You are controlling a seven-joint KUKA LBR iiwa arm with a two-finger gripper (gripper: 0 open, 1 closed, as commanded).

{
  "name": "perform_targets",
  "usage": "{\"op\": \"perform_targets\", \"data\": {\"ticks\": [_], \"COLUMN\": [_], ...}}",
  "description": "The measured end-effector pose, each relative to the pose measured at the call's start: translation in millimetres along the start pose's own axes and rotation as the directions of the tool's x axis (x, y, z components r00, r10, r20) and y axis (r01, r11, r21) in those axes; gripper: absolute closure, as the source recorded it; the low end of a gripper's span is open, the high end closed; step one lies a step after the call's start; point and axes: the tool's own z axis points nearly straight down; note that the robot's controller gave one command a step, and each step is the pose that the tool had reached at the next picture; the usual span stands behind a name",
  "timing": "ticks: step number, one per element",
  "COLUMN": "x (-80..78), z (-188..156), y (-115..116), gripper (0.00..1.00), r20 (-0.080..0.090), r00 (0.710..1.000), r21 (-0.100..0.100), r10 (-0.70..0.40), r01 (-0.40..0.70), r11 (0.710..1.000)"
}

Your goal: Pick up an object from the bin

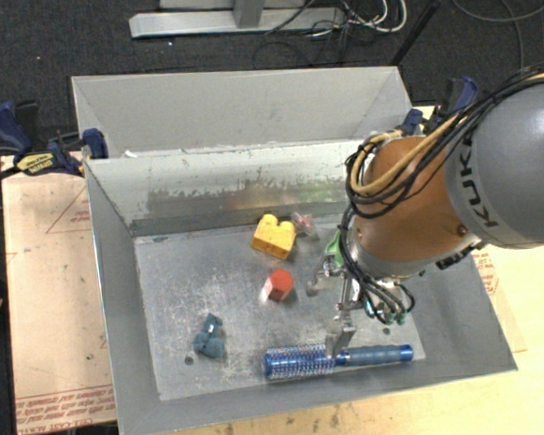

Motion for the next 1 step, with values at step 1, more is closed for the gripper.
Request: {"op": "perform_targets", "data": {"ticks": [1], "x": [12.9], "z": [62.5], "y": [13.0], "gripper": [0.00], "r20": [0.017], "r00": [1.000], "r21": [0.000], "r10": [-0.020], "r01": [0.020], "r11": [1.000]}}
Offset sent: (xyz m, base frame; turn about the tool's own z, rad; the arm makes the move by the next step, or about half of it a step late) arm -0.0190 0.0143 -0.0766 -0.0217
